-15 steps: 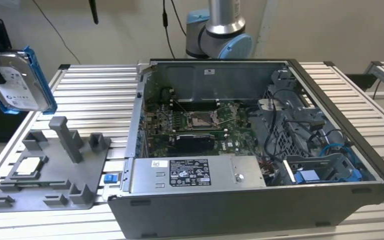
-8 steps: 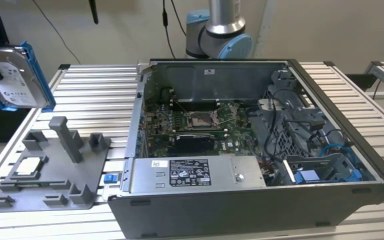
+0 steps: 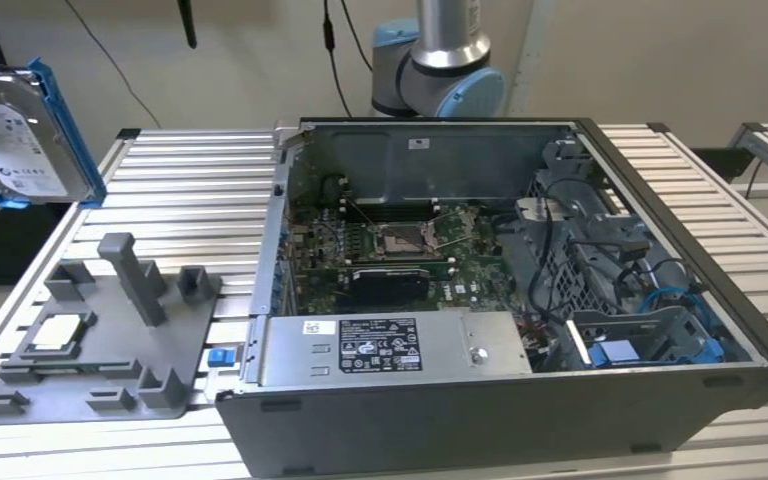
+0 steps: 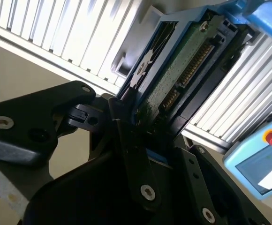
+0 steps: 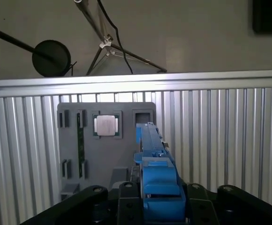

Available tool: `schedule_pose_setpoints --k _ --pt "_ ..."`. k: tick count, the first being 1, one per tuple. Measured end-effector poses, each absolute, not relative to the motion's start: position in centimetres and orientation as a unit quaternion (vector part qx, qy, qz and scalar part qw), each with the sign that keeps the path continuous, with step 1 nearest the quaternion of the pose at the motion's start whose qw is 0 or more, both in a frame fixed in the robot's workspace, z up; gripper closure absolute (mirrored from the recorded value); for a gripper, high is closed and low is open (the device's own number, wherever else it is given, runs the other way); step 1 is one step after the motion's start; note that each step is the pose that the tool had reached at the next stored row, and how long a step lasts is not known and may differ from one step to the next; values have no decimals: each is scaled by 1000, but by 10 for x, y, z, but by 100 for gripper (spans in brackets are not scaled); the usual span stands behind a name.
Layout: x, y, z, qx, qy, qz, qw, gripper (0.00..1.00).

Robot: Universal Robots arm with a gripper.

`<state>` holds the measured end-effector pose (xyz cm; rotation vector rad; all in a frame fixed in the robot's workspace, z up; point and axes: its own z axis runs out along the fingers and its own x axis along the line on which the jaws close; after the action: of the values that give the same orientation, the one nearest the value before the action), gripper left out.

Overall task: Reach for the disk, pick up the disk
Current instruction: 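Pick up the disk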

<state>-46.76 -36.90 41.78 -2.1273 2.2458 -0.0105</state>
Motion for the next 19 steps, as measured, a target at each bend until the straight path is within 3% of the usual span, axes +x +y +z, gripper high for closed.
schedule_pose_setpoints --k 19 --pt "-471 -369 451 -687 725 -12 33 100"
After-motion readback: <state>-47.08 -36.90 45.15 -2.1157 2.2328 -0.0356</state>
